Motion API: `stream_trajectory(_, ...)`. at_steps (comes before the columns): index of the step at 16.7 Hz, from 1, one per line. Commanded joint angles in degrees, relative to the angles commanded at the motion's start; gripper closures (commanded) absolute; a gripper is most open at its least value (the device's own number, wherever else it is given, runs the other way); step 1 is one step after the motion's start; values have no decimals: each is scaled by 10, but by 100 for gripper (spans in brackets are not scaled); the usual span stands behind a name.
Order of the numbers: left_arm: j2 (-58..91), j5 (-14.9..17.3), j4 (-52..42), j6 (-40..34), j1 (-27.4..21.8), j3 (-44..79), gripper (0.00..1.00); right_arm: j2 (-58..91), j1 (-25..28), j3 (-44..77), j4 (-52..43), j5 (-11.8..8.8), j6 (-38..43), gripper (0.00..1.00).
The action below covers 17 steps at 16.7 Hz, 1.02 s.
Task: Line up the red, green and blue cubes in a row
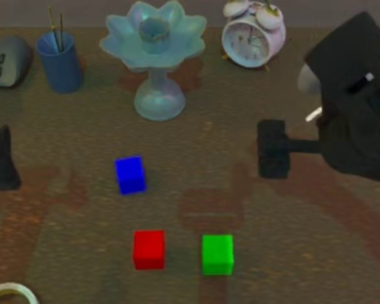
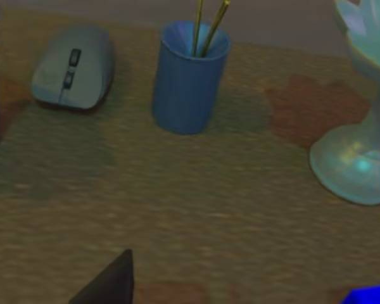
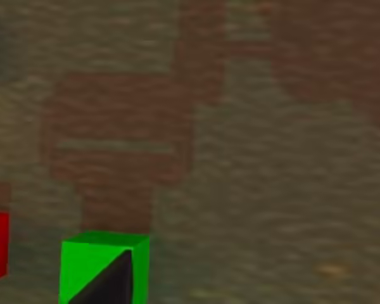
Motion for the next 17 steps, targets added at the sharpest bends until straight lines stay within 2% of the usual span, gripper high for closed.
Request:
stream_trajectory(4, 259, 0, -128, -72, -49, 180, 0, -251, -103, -188, 116, 20, -108, 0)
stream_trajectory(7, 438, 1, -225, -125, -88, 312, 0, -433, -182, -332, 208, 18, -187, 0)
stream_trajectory(11, 641, 3, -339, -189, -134, 474, 0, -617, -270, -492, 327, -6, -274, 0)
stream_trajectory(17, 851, 2, -449, -255, -181, 650, 0, -785, -357, -637, 469, -62, -349, 0)
